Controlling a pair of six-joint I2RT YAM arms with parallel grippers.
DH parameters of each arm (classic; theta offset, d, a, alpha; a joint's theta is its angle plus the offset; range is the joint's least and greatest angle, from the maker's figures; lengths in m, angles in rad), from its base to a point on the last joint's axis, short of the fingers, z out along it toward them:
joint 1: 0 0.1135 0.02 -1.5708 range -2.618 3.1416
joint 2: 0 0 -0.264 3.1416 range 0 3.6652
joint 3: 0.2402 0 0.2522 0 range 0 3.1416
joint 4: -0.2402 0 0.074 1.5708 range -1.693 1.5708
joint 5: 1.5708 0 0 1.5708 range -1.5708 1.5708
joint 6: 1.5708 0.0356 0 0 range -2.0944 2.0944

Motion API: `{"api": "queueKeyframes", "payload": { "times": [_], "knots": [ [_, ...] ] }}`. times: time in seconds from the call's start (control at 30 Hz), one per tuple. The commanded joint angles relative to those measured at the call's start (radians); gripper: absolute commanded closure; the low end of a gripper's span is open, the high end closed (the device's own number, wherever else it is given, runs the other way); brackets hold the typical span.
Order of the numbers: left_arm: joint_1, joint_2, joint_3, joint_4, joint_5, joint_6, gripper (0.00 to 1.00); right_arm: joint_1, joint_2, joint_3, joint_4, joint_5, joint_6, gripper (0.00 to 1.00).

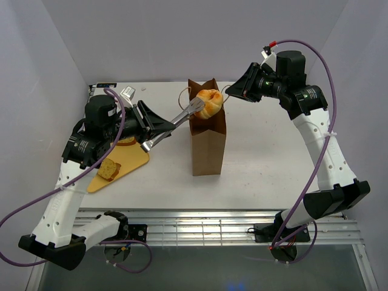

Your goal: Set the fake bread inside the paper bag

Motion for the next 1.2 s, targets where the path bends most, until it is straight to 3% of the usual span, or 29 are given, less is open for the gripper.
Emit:
{"api": "queueKeyframes", "payload": {
  "times": [0.0,1.17],
  "knots": [
    [-0.003,-0.010,0.047,0.006,-0.005,0.026,0.48,-0.005,-0.021,0.047,0.010,-0.015,-0.021,0.75],
    [-0.003,-0.020,0.104,-0.082,-0.020,0.061,0.43,-0.013,-0.049,0.030,0.004,-0.013,-0.035,0.75]
  ]
}}
